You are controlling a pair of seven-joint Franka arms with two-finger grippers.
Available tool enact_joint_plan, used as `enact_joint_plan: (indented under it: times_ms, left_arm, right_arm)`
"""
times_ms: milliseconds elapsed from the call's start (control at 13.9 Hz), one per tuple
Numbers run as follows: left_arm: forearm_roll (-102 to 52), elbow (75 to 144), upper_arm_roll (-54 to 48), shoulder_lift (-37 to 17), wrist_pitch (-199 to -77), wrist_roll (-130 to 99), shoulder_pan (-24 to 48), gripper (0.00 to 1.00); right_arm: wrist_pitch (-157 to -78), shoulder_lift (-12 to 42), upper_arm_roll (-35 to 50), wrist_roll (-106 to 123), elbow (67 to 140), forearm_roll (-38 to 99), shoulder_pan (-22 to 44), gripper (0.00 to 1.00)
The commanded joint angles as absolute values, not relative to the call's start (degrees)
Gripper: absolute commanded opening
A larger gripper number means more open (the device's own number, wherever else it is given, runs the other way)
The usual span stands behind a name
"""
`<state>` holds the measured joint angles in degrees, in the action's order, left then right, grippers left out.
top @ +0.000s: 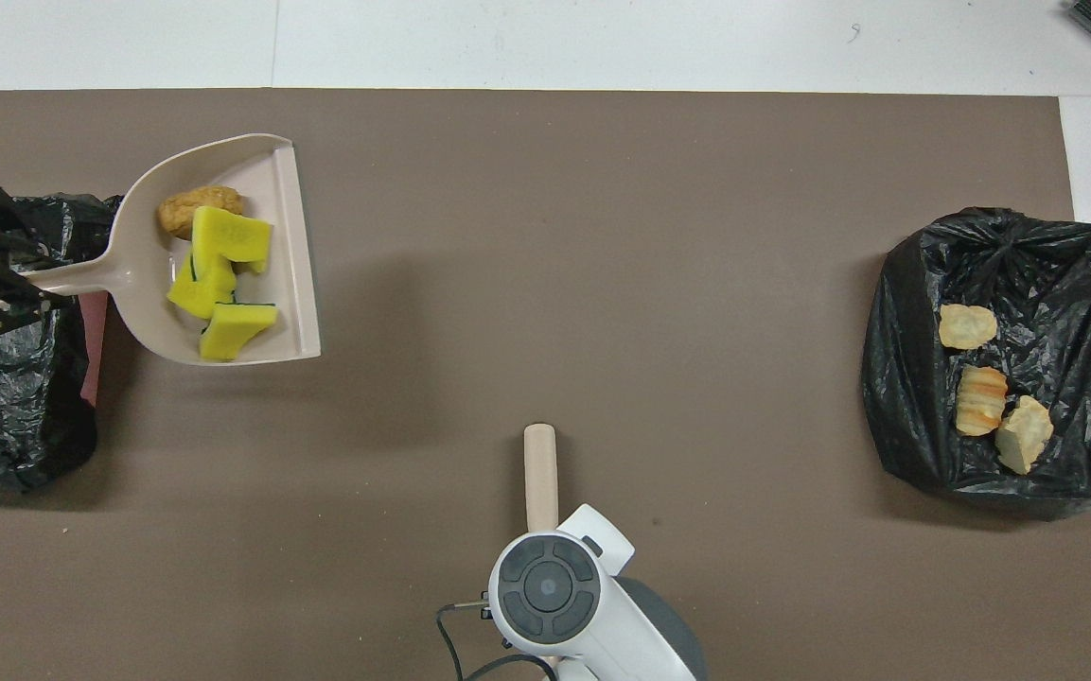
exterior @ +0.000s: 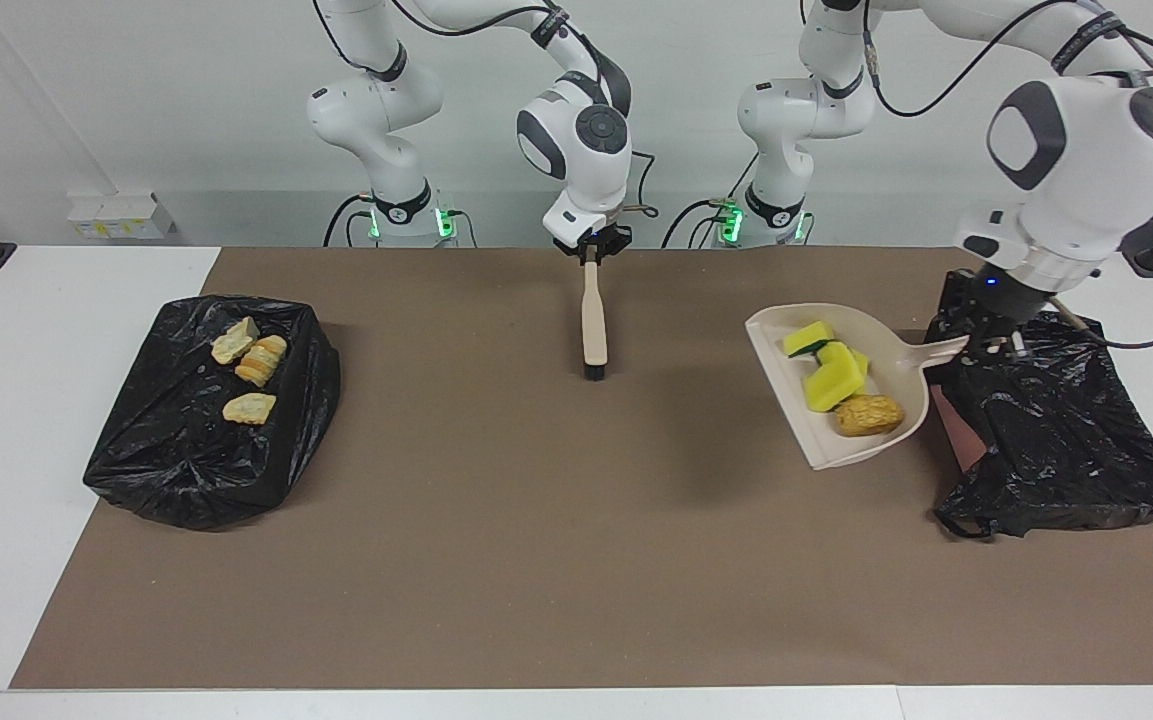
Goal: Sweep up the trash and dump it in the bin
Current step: 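Carry the dustpan to the other bin and tip it with the left gripper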
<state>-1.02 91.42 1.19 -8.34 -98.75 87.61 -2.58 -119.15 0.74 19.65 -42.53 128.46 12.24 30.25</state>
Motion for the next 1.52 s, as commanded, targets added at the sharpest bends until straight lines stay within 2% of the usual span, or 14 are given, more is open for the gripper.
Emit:
enact_joint_plan:
  times_ms: [0, 72, 144, 361, 577, 866, 1155, 1444]
  left_arm:
    - [1.65, 88.51, 0.62, -10.11, -97.21, 94.38, -7.03, 0.00]
    - [3.32, 88.51, 0.88, -10.11, -97.64, 96.74, -9.12, 0.00]
    - [3.60, 88.33, 0.88, -10.28, -98.08, 99.55, -12.88, 0.00]
    - [6.40, 86.32, 1.05, -12.56, -101.15, 106.16, -17.56, 0.00]
    - [12.45, 79.30, 1.05, -16.51, -102.47, 108.37, -21.09, 0.00]
    - [23.70, 78.57, 1.32, -17.31, -108.62, 106.80, -21.27, 0.00]
    - [37.58, 81.80, 1.32, -16.70, -113.37, 96.63, -19.78, 0.00]
    - [51.64, 89.63, 1.32, -14.42, -115.83, 90.01, -16.27, 0.00]
  right_arm:
    - [-122.34, 0.09, 19.60, -42.36, 130.52, 12.74, 31.11, 0.29]
    - [-122.43, 0.09, 19.60, -42.36, 130.52, 12.74, 31.20, 0.52]
    - [-122.52, 0.09, 19.60, -42.36, 130.34, 12.57, 31.20, 1.00]
    - [-123.92, 0.88, 19.16, -41.22, 128.86, 10.20, 30.42, 1.00]
    - [-123.84, 0.36, 19.07, -41.05, 124.99, 6.52, 25.33, 1.00]
    - [-122.87, 0.00, 18.98, -40.69, 119.98, 1.51, 17.51, 1.00]
    - [-121.91, 0.09, 18.99, -38.16, 116.11, -5.43, 10.65, 1.00]
    - [-117.62, 0.00, 8.90, -24.05, 109.45, -6.42, 8.53, 1.00]
